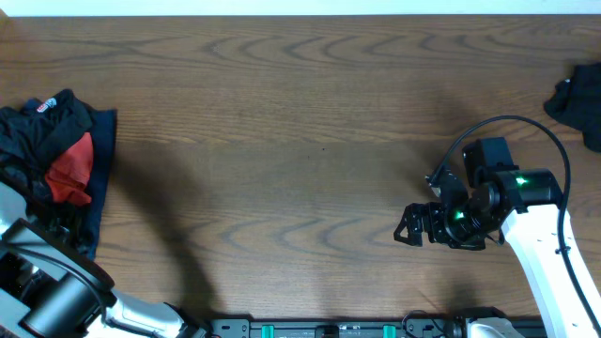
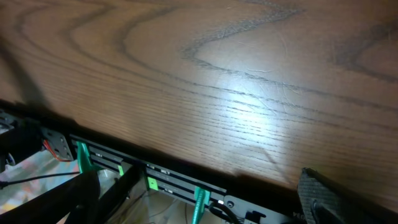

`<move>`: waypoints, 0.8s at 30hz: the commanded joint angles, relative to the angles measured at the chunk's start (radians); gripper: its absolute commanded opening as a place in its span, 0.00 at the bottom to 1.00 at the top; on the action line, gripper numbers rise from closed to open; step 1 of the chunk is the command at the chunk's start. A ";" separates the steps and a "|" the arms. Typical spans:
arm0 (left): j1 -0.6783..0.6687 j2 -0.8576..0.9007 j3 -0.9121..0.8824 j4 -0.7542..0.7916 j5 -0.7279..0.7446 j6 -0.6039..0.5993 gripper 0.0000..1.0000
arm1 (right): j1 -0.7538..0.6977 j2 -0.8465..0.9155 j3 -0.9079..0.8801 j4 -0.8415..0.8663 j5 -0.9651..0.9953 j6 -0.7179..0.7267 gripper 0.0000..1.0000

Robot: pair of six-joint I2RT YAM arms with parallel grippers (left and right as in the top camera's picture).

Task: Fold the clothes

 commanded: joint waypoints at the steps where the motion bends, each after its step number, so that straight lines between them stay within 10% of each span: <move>1: 0.002 0.034 0.002 -0.001 -0.001 -0.003 0.25 | 0.022 -0.002 0.020 -0.001 -0.032 -0.012 0.99; 3: 0.002 0.041 0.002 0.003 -0.001 -0.003 0.06 | 0.022 -0.002 0.020 -0.002 -0.031 -0.012 0.99; 24: -0.278 -0.151 0.044 -0.001 0.033 0.019 0.06 | 0.022 -0.002 0.020 0.068 -0.007 -0.013 0.99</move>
